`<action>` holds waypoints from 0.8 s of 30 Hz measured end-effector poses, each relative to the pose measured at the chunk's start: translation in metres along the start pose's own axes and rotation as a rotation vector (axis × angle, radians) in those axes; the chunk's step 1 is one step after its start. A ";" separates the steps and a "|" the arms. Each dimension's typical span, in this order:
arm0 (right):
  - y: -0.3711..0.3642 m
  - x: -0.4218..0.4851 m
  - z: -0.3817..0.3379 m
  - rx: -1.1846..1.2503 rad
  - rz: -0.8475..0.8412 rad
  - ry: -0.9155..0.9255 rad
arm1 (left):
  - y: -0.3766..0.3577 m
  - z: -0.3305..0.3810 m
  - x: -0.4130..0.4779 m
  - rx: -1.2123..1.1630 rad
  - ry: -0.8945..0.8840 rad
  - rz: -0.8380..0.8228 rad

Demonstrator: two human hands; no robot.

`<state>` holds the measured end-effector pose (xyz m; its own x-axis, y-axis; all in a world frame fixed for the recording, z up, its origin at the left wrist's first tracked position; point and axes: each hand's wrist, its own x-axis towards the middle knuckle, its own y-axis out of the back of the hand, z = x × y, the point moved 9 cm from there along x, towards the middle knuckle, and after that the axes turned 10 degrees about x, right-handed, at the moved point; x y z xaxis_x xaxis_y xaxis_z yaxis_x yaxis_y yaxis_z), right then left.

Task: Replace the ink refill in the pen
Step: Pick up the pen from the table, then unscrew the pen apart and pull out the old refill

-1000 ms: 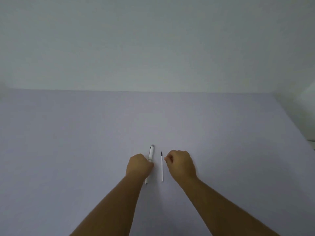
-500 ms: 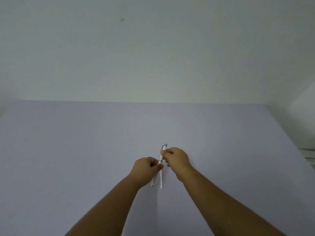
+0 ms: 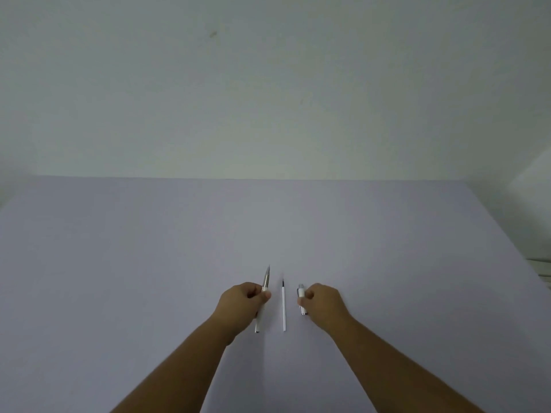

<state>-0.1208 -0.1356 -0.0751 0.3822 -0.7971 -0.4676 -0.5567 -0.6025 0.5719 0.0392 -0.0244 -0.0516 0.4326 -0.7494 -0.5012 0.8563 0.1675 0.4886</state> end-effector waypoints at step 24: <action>0.001 -0.018 -0.043 0.570 -0.024 0.029 | -0.010 0.036 -0.003 0.350 -0.231 0.056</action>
<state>-0.0969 -0.1238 -0.0369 0.4156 -0.7890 -0.4525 -0.8542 -0.5095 0.1037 0.0189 -0.0465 -0.0294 0.3669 -0.8759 -0.3135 0.6686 0.0139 0.7435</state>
